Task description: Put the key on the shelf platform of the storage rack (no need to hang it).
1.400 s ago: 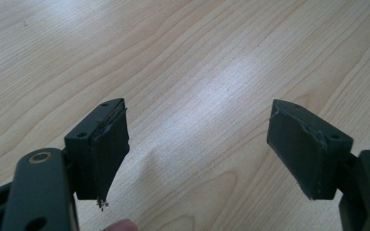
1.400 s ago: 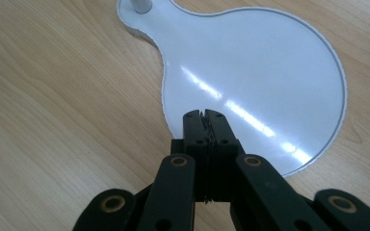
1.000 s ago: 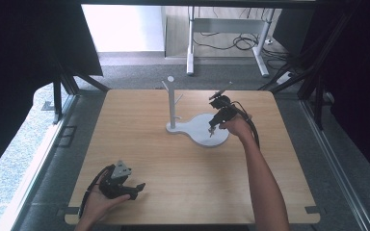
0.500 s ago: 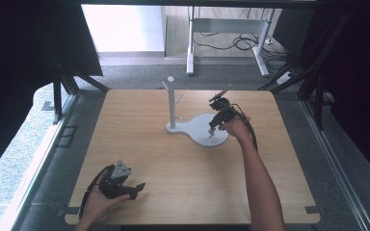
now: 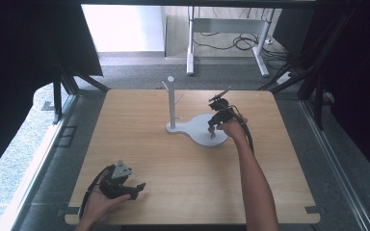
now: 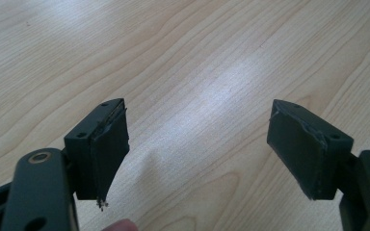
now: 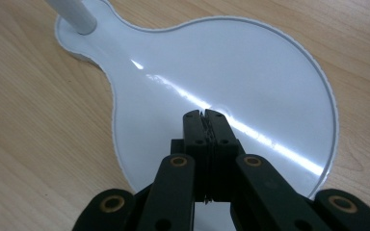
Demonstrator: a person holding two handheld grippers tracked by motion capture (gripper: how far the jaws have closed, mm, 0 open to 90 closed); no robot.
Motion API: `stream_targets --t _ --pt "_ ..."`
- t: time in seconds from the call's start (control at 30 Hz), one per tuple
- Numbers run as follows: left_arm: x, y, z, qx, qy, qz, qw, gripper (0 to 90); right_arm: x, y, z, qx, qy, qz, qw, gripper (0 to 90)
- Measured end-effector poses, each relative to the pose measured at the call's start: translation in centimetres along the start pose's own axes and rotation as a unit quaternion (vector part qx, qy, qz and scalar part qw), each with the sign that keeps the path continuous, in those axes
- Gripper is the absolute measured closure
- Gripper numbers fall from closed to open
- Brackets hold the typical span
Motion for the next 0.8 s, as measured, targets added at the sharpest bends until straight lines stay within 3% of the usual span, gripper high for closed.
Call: stream_targets --t 0.33,0.8 --pt "0.1 0.0 -0.1 0.001 0.001 0.0 1.0 22.8 1.8 -1.0 -0.1 0.014 0.004 -0.012 0.9998 89.4" --pt "0.2 -0.1 0.0 0.004 0.001 -0.002 1.0 23.0 4.1 -0.7 0.0 0.016 0.001 -0.016 0.9997 88.5"
Point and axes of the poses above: each handheld gripper's, and its own axes: x roughly forward along the jaws, z roughly out of its top, y roughly to its left, the point moved 7 cm from there along x, roughly forward along the jaws, and after that the axes turned 2 degrees about z, right-handed, at the moved point
